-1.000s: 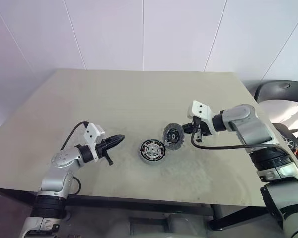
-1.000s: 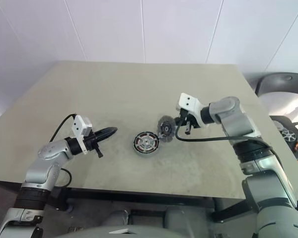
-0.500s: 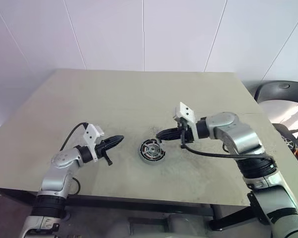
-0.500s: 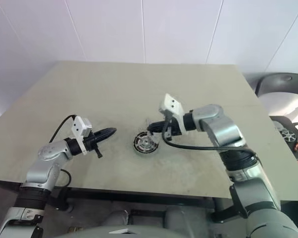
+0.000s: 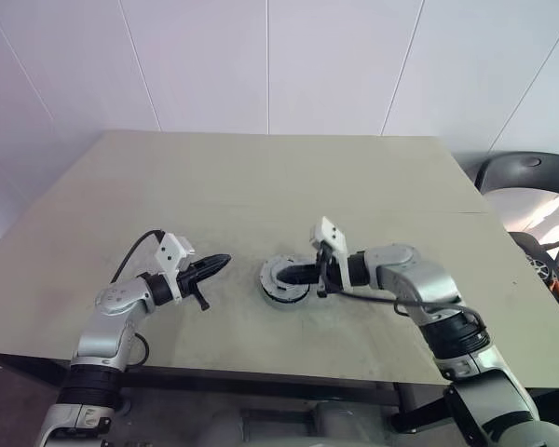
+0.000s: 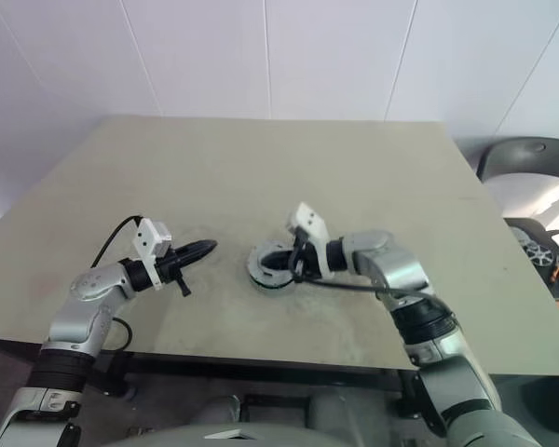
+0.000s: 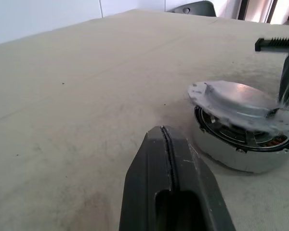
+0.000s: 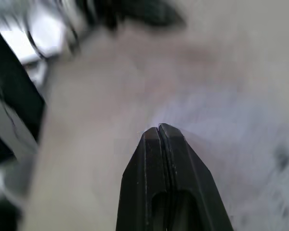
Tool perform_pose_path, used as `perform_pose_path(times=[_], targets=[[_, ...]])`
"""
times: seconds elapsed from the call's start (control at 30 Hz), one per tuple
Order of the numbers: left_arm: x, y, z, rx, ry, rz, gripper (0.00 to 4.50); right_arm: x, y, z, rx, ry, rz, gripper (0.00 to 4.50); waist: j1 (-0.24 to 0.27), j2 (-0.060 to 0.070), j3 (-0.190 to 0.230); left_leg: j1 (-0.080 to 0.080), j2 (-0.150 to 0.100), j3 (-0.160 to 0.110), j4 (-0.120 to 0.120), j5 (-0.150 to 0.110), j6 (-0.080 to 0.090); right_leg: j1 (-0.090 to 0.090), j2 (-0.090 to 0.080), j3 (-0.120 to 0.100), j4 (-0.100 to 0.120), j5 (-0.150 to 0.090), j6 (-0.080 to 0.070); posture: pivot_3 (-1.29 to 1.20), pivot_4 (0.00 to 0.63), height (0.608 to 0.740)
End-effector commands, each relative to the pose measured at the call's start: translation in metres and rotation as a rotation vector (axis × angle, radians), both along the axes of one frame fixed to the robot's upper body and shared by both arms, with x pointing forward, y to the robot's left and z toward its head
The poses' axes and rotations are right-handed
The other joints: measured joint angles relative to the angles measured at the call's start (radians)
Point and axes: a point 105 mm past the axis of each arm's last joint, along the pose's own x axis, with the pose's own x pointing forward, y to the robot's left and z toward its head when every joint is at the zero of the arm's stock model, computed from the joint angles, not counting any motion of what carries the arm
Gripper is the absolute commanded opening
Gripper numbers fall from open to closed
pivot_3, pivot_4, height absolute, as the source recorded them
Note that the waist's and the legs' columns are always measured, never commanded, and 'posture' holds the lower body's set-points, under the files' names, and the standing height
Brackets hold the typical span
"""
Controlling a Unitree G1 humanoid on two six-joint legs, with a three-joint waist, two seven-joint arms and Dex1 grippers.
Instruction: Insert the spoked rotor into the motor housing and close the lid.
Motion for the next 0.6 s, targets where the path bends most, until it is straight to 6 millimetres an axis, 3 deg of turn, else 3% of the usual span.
perform_pose_path(times=[0.03,0.07,0.17,0.33,0.5,0.6], targets=[[0.002,0.003,0.011,0.01,-0.05,0.002,0.0,0.018,-0.002,0.038,0.105,-0.074,-0.078,0.02,0.0,0.0,0.0,0.0,0.0,0.0,0.0,0.0,0.0,0.0,0.0,0.0,0.0,0.0,0.0,0.0,0.0,0.74],[0.003,0.003,0.01,0.01,-0.05,0.002,0.0,0.023,-0.004,0.034,0.075,-0.087,-0.105,0.02,0.0,0.0,0.0,0.0,0.0,0.0,0.0,0.0,0.0,0.0,0.0,0.0,0.0,0.0,0.0,0.0,0.0,0.74],[0.003,0.003,0.01,0.009,-0.051,0.003,0.0,0.029,-0.007,0.016,-0.052,-0.138,-0.136,0.88,0.002,0.0,0.0,0.0,0.0,0.0,-0.001,0.0,0.0,0.0,0.0,0.0,-0.001,0.0,0.0,0.0,0.0,0.74],[0.002,0.003,0.011,0.007,-0.051,-0.002,0.0,0.035,-0.005,0.003,-0.111,-0.19,-0.158,2.64,0.0,0.0,0.0,-0.001,0.0,0.001,-0.001,0.0,0.0,-0.001,0.0,0.0,-0.001,0.0,0.0,0.0,0.0,0.74],[-0.003,-0.001,0.014,-0.026,-0.046,-0.036,0.0,0.025,-0.01,-0.02,-0.178,-0.124,-0.124,4.43,0.0,0.0,0.0,0.0,0.0,0.0,-0.002,0.0,0.0,-0.001,0.0,0.0,-0.001,0.0,0.0,0.0,0.0,0.74],[-0.003,-0.001,0.014,-0.025,-0.047,-0.035,0.0,0.008,-0.011,-0.032,-0.209,-0.053,-0.047,4.47,0.001,0.0,0.0,-0.001,0.0,0.0,-0.002,0.0,0.0,-0.001,0.0,0.0,-0.001,0.0,0.0,0.0,0.0,0.74]])
